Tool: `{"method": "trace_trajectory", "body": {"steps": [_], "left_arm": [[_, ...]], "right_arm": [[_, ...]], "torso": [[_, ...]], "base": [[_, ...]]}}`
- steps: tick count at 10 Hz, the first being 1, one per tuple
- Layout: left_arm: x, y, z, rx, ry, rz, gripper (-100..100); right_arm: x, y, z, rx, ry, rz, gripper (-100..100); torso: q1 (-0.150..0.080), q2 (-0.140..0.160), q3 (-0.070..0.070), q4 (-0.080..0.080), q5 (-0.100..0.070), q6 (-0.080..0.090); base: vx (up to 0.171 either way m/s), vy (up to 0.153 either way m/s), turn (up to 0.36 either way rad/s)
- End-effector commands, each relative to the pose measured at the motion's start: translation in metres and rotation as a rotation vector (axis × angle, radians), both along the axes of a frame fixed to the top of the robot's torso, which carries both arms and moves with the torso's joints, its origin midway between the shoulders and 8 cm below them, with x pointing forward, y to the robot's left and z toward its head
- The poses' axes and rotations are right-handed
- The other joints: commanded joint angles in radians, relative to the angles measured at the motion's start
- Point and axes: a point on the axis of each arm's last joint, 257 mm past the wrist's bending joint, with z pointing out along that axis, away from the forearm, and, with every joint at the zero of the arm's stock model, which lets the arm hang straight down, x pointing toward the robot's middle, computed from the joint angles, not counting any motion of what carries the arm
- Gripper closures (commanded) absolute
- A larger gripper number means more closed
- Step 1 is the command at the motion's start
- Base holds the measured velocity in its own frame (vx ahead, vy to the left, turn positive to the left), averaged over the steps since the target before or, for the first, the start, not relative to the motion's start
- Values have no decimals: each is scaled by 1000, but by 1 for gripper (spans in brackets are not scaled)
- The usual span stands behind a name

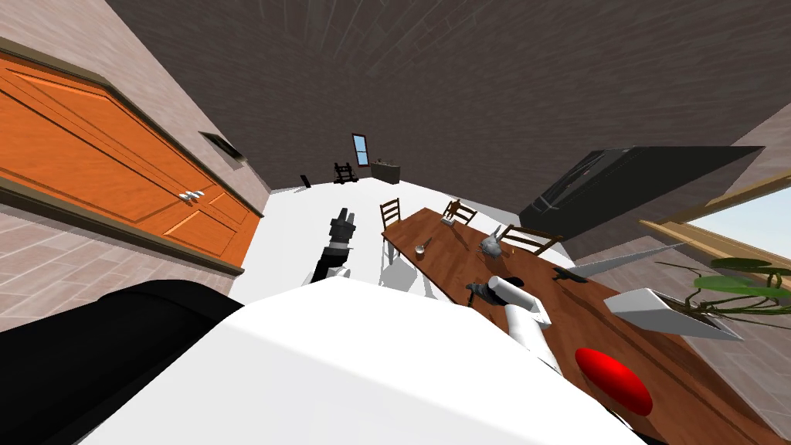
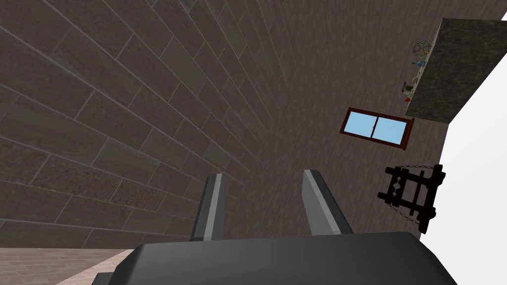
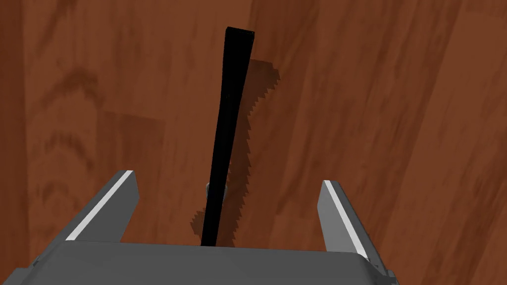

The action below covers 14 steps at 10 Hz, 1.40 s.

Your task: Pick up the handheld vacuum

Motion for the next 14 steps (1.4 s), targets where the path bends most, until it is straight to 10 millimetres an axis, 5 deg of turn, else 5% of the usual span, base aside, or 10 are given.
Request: {"method": "trace_trajectory", "body": {"steps": [1,6,7,8,12,13,14], "left_arm": [[0,0,0,0,0,0,0],[0,0,0,0,0,0,0],[0,0,0,0,0,0,0],[0,0,0,0,0,0,0],[0,0,0,0,0,0,0],[0,0,0,0,0,0,0],[0,0,0,0,0,0,0]], "right_arm": [[-6,1,0,20,15,-26,-100],[-24,-1,-1,88,61,-132,-100],[-25,0,-1,91,63,-137,0],[-29,2,-10,91,62,-146,-100],[-34,5,-21,91,63,-156,-100],[-33,5,-22,90,61,-157,100],[-33,5,-21,90,61,-157,100]], "torso": [[0,0,0,0,0,0],[0,0,0,0,0,0],[0,0,0,0,0,0],[0,0,0,0,0,0],[-2,0,0,0,-1,0],[-1,0,0,0,0,0],[0,0,0,0,0,0]], "base": [[6,-4,36],[6,-4,64],[0,0,0],[8,-17,73],[6,-32,45],[0,0,0],[0,0,0]]}}
